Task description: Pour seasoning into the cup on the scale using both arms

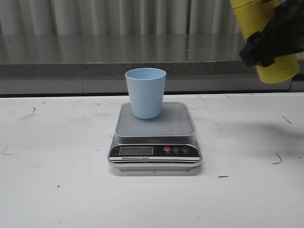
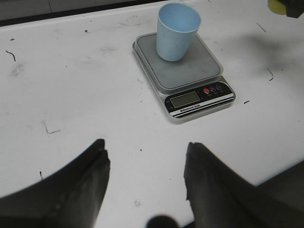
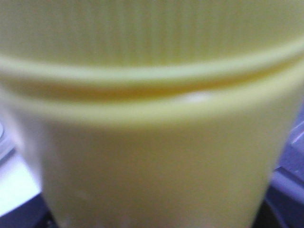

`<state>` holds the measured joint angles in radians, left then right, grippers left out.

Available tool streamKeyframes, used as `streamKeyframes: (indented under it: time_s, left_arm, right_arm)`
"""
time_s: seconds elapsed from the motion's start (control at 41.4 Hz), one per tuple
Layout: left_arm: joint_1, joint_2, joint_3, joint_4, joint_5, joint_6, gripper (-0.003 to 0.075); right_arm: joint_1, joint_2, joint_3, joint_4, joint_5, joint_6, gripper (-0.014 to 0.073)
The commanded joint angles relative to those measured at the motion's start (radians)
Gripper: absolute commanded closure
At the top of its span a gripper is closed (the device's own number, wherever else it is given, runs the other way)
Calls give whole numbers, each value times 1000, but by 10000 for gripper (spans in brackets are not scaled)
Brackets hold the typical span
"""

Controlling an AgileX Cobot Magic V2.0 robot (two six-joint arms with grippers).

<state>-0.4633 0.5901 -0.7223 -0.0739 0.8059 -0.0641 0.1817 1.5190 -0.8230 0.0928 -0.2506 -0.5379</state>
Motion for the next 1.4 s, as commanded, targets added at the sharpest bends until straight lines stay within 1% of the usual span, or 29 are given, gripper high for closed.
streamKeyframes:
  time_s: [0.0, 0.048, 0.121, 0.193, 0.29, 0.483, 0.556, 0.628, 0.676, 0.701, 0.749, 0.773, 0.797, 0.918, 1.015, 1.16, 1.256, 1.377]
  left_arm:
    - [0, 2, -28, -13, -68, 0, 392]
    - [0, 2, -28, -13, -68, 0, 403]
    - [0, 2, -28, -13, -68, 0, 416]
    - [0, 2, -28, -13, -68, 0, 435]
    - [0, 2, -28, -13, -68, 0, 461]
    - [0, 2, -28, -13, -68, 0, 515]
    - [0, 2, -28, -13, -68, 0, 533]
    - [0, 2, -28, -13, -68, 0, 548]
    - [0, 2, -28, -13, -68, 0, 558]
    - [0, 2, -28, -13, -68, 0, 562]
    - [0, 2, -28, -13, -68, 0, 573]
    - [0, 2, -28, -13, -68, 0, 577]
    - [0, 2, -28, -13, -68, 0, 582]
    - [0, 2, -28, -13, -68, 0, 606]
    - [0, 2, -28, -13, -68, 0, 608]
    - [0, 2, -28, -13, -68, 0, 608]
    - [0, 2, -28, -13, -68, 0, 608]
    - [0, 2, -28, -13, -68, 0, 608]
  right_arm:
    - [18, -77, -81, -24, 100, -178, 232]
    - [34, -74, -133, -24, 225, -246, 232]
    - [53, -63, -192, -24, 327, -284, 234]
    - [70, -45, -257, -34, 402, -285, 235]
    - [82, -20, -321, -48, 468, -282, 235]
    - [99, 41, -438, -93, 635, -206, 235]
    - [117, 57, -460, -171, 661, -179, 235]
    - [140, 67, -476, -265, 681, -112, 235]
    - [158, 77, -489, -362, 702, -52, 235]
    - [165, 81, -494, -389, 711, -26, 235]
    - [183, 93, -507, -506, 735, 35, 235]
    - [190, 98, -511, -535, 744, 60, 235]
    - [197, 103, -514, -595, 751, 88, 235]
    - [239, 128, -521, -813, 785, 171, 235]
    - [268, 142, -521, -968, 798, 192, 235]
    - [302, 161, -521, -1144, 810, 192, 235]
    - [322, 182, -521, -1277, 845, 192, 235]
    - [341, 212, -521, -1389, 900, 192, 235]
